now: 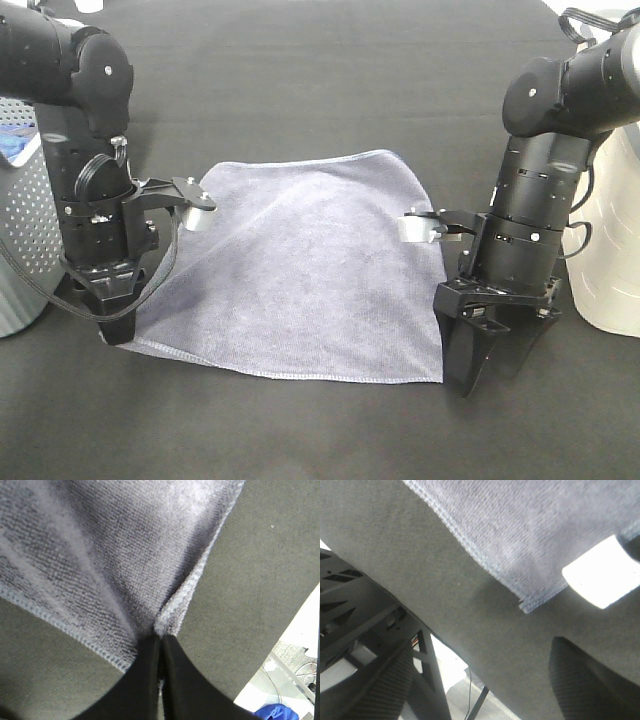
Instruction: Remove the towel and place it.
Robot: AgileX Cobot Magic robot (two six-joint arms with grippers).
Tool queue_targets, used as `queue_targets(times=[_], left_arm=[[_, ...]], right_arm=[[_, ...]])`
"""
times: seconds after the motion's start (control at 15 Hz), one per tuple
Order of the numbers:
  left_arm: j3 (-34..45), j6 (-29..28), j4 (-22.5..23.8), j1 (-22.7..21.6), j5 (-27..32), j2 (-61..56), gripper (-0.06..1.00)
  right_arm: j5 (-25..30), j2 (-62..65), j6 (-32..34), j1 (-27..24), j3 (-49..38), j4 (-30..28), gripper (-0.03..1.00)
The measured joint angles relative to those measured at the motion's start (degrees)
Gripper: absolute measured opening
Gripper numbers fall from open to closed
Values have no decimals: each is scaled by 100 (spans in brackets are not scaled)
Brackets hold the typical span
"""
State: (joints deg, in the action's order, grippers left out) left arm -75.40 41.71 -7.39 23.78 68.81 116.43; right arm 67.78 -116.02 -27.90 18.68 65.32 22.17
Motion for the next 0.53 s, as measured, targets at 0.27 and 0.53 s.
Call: queue_targets(times=[0.27, 0.53], left_arm=[[0, -6, 0, 0, -57, 0, 2], [0, -252, 6, 0, -52, 46, 30]], right_arm=[[143, 0, 115, 0, 0, 0, 70], [143, 0, 155, 0, 0, 109, 70]])
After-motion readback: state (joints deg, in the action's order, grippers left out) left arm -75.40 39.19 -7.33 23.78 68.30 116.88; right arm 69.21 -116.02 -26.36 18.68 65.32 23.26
